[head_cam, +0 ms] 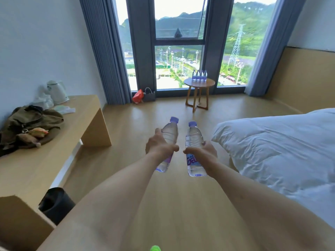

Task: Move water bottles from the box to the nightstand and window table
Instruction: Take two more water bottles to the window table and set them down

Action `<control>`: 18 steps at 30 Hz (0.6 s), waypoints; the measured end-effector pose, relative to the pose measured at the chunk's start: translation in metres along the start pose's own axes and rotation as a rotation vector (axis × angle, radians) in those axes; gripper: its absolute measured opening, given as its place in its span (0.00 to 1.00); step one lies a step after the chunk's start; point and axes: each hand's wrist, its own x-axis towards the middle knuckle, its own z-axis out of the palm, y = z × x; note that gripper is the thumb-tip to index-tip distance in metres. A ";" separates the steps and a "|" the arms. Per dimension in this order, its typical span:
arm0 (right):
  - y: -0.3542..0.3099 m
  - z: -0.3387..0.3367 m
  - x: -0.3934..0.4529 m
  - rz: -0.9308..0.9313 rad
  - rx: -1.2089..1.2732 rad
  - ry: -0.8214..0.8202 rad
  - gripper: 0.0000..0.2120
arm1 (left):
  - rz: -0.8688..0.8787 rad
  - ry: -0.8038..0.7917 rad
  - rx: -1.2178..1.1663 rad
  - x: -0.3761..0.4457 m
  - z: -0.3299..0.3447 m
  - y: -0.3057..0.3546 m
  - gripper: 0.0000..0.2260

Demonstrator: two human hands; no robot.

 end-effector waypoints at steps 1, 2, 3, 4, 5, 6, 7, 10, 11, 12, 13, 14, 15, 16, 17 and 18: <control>-0.004 0.003 0.020 0.004 0.019 0.023 0.31 | 0.022 -0.018 -0.021 0.022 0.006 0.003 0.32; -0.008 0.007 0.039 0.011 0.047 0.043 0.31 | 0.041 -0.039 -0.039 0.043 0.011 0.006 0.32; -0.013 0.011 0.057 0.022 0.075 0.059 0.31 | 0.056 -0.057 -0.048 0.064 0.016 0.010 0.32; -0.019 0.014 0.075 0.035 0.096 0.073 0.31 | 0.069 -0.074 -0.048 0.086 0.019 0.014 0.32; -0.026 0.017 0.092 0.046 0.108 0.090 0.31 | 0.078 -0.092 -0.042 0.107 0.021 0.019 0.32; -0.033 0.020 0.107 0.054 0.116 0.109 0.29 | 0.089 -0.108 -0.036 0.128 0.023 0.024 0.32; -0.040 0.022 0.122 0.060 0.122 0.130 0.27 | 0.101 -0.120 -0.036 0.149 0.025 0.028 0.32; -0.057 0.027 0.166 0.089 0.140 0.191 0.23 | 0.131 -0.162 -0.052 0.205 0.031 0.042 0.32; -0.060 0.028 0.180 0.104 0.152 0.203 0.23 | 0.140 -0.175 -0.060 0.222 0.034 0.045 0.32; -0.062 0.029 0.194 0.120 0.163 0.218 0.23 | 0.145 -0.186 -0.067 0.238 0.038 0.049 0.32; -0.063 0.030 0.208 0.135 0.170 0.234 0.23 | 0.143 -0.196 -0.073 0.253 0.043 0.051 0.32; -0.063 0.031 0.222 0.148 0.176 0.247 0.23 | 0.140 -0.204 -0.077 0.268 0.049 0.053 0.32; -0.063 0.032 0.238 0.157 0.182 0.254 0.23 | 0.137 -0.210 -0.078 0.282 0.056 0.055 0.32; -0.063 0.033 0.253 0.167 0.185 0.257 0.23 | 0.134 -0.216 -0.074 0.296 0.063 0.057 0.32; -0.064 0.035 0.269 0.179 0.185 0.257 0.24 | 0.131 -0.222 -0.067 0.310 0.070 0.059 0.32; -0.063 0.036 0.287 0.187 0.187 0.254 0.24 | 0.130 -0.229 -0.058 0.326 0.079 0.061 0.32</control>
